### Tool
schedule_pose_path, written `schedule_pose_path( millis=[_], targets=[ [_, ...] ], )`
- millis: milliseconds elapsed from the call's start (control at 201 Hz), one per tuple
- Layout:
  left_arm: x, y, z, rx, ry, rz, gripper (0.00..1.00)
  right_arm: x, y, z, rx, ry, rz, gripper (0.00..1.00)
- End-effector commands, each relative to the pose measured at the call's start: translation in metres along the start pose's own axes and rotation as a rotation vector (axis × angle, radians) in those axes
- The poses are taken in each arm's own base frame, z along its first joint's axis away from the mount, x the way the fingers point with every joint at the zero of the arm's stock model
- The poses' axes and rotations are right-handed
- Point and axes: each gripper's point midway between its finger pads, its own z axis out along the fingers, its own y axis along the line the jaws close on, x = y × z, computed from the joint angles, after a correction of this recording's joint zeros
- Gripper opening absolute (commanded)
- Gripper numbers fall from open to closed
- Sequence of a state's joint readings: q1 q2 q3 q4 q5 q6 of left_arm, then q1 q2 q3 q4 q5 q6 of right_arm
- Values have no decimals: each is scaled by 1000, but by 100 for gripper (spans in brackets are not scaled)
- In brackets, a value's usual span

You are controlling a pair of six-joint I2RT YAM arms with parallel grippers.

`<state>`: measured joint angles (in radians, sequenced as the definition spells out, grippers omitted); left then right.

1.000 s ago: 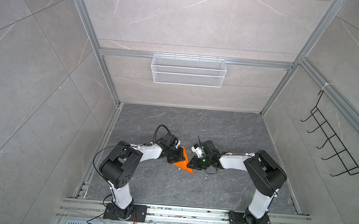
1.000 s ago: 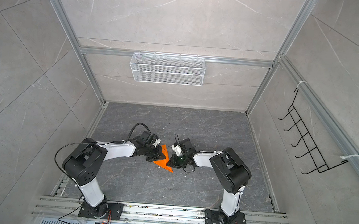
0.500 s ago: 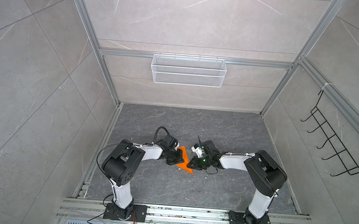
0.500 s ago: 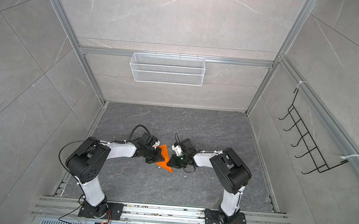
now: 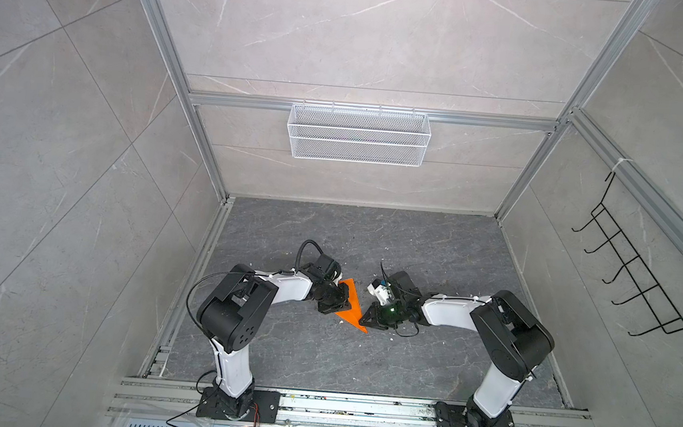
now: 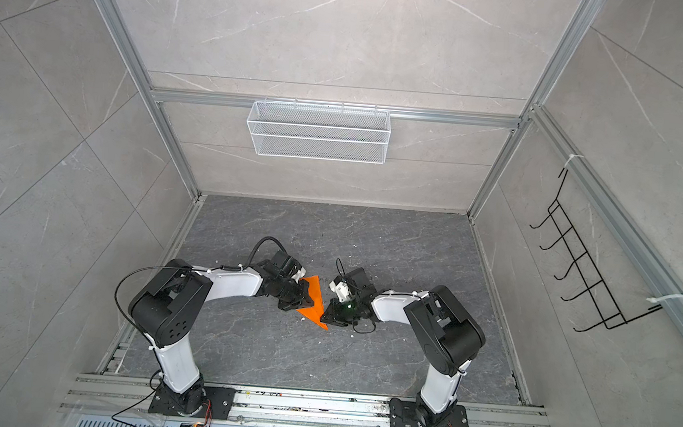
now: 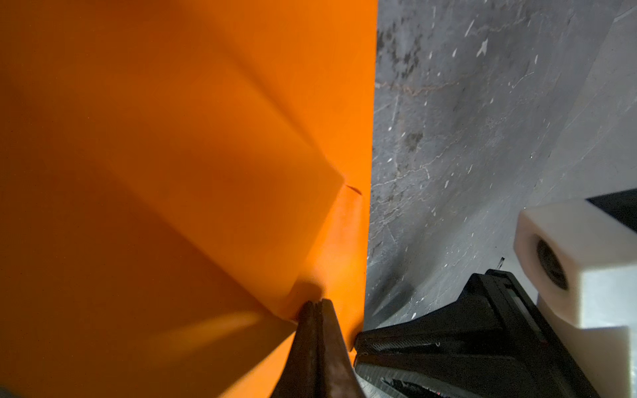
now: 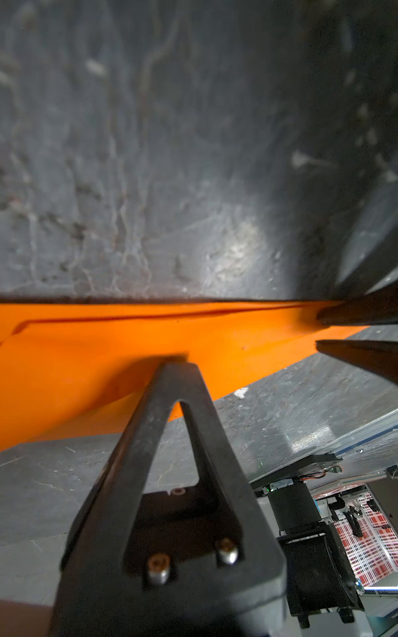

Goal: Fold a paper plane with a square sheet of paper (pick it up from the middle)

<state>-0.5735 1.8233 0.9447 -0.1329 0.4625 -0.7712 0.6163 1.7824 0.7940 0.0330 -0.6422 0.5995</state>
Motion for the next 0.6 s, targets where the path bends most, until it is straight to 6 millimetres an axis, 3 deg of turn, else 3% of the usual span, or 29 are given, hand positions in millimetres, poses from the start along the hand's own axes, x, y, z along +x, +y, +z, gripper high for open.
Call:
schedule_pose_path(
  millis=[0, 398, 597],
  targets=[
    [19, 69, 11, -263, 33, -116, 0, 26, -12, -3, 32, 66, 56, 15],
    [19, 72, 13, -278, 36, -135, 0, 51, -22, -12, 66, 120, 56, 15],
    [16, 64, 12, -244, 32, -113, 0, 10, 18, -35, 3, -42, -69, 15]
  ],
)
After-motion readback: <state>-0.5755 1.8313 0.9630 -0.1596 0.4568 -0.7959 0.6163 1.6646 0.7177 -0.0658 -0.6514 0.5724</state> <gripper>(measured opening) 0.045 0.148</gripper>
